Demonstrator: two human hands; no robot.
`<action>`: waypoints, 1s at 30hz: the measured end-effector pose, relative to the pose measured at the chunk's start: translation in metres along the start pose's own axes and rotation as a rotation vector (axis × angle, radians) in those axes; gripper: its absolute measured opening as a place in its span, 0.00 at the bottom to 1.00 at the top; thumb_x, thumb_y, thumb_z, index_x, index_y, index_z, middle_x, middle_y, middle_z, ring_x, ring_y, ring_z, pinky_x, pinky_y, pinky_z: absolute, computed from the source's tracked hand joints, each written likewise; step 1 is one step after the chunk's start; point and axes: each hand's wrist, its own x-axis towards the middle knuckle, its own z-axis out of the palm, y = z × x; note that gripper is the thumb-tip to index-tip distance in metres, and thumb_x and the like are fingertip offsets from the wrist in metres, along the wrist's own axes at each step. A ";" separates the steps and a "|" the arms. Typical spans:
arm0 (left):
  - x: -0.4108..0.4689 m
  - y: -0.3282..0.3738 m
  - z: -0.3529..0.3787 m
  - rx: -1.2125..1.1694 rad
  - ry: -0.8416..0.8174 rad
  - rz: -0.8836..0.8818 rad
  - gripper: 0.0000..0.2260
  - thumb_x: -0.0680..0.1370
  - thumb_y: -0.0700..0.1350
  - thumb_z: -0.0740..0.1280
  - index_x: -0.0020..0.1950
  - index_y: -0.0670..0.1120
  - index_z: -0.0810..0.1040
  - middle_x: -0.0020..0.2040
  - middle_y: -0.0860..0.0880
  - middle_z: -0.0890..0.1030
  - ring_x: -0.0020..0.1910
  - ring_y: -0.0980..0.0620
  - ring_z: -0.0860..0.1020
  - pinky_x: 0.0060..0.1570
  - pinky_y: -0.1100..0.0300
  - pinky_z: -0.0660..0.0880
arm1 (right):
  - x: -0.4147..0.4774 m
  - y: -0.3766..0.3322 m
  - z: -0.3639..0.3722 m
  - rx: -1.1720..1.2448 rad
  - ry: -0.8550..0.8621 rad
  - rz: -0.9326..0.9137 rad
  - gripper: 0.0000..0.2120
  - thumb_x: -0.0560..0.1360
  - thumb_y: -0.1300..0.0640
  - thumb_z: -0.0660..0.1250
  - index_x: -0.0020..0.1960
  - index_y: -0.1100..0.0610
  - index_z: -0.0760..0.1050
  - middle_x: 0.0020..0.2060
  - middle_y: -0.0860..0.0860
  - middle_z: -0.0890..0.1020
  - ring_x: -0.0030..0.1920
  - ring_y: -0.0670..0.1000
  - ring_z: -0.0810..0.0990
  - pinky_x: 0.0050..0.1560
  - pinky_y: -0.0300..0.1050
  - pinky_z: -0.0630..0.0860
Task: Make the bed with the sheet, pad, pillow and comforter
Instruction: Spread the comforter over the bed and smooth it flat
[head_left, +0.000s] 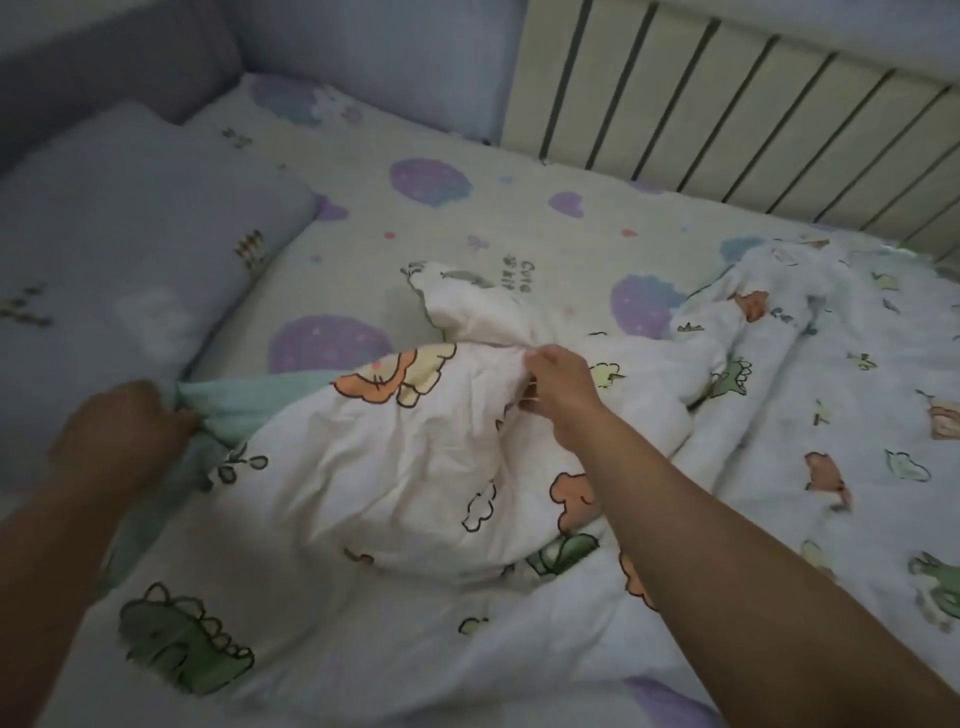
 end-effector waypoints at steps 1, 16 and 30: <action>-0.022 0.005 0.000 0.018 -0.041 -0.009 0.23 0.68 0.62 0.68 0.45 0.43 0.79 0.42 0.38 0.81 0.38 0.42 0.79 0.41 0.53 0.76 | 0.001 0.009 0.003 -0.039 0.002 0.025 0.07 0.78 0.61 0.61 0.43 0.60 0.75 0.40 0.59 0.80 0.39 0.55 0.79 0.41 0.47 0.77; -0.089 0.083 0.063 0.061 -0.428 0.342 0.26 0.71 0.60 0.68 0.65 0.51 0.72 0.58 0.48 0.79 0.58 0.47 0.77 0.56 0.56 0.70 | -0.021 0.084 -0.011 -0.578 -0.186 0.032 0.04 0.74 0.59 0.66 0.46 0.59 0.78 0.43 0.54 0.81 0.41 0.52 0.78 0.47 0.49 0.76; -0.055 0.199 0.060 -0.190 -0.221 0.397 0.51 0.68 0.63 0.71 0.76 0.57 0.36 0.67 0.37 0.70 0.61 0.37 0.74 0.53 0.49 0.72 | 0.009 0.098 -0.095 -0.654 0.279 0.085 0.23 0.74 0.56 0.67 0.67 0.59 0.67 0.65 0.60 0.66 0.59 0.60 0.74 0.58 0.45 0.71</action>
